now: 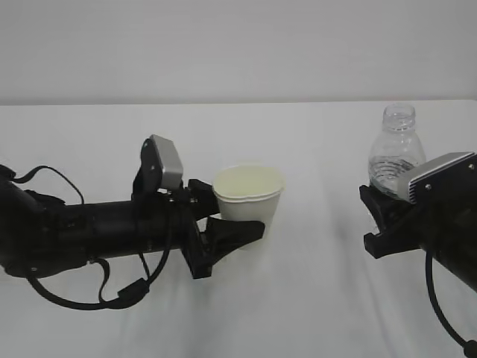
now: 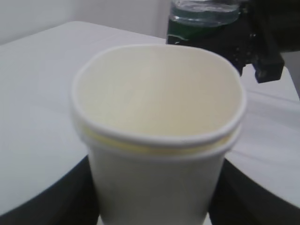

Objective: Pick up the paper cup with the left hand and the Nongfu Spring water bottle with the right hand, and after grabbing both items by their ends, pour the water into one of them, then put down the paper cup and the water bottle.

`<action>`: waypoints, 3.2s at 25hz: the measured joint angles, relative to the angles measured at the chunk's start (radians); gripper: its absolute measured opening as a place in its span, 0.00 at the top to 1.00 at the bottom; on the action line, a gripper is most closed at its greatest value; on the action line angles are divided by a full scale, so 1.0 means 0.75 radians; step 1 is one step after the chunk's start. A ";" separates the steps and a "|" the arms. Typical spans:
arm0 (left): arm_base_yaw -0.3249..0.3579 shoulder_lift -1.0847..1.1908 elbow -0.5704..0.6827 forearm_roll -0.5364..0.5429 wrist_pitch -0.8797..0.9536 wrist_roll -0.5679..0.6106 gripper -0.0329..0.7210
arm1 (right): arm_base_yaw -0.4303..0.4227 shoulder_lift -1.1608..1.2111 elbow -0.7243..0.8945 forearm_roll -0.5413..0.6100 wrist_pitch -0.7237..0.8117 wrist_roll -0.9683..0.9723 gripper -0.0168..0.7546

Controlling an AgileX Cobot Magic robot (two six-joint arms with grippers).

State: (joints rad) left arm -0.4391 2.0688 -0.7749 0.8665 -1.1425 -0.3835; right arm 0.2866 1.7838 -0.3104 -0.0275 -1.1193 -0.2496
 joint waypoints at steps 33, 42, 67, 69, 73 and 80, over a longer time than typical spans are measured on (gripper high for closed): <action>-0.111 0.057 -0.104 0.041 0.128 -0.053 0.38 | 0.000 0.000 -0.002 0.083 0.000 -0.640 0.48; -0.111 0.057 -0.104 0.061 0.077 -0.061 0.38 | 0.000 0.000 -0.002 0.111 0.000 -0.875 0.48; -0.164 0.070 -0.141 0.059 0.147 -0.063 0.38 | 0.059 -0.083 -0.030 0.193 0.016 -1.026 0.48; -0.164 0.070 -0.141 0.059 0.150 -0.063 0.38 | 0.071 -0.083 -0.025 0.199 0.021 -1.026 0.48; -0.164 0.070 -0.141 0.059 0.150 -0.064 0.39 | 0.102 -0.083 -0.001 0.246 0.026 -1.026 0.48; -0.164 0.070 -0.141 0.072 0.153 -0.073 0.39 | 0.108 -0.097 0.008 0.361 0.033 -1.028 0.48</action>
State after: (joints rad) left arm -0.5621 2.1213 -0.8803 0.9203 -1.0275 -0.4385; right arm 0.3678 1.7113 -0.3047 0.2432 -1.0942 -1.0209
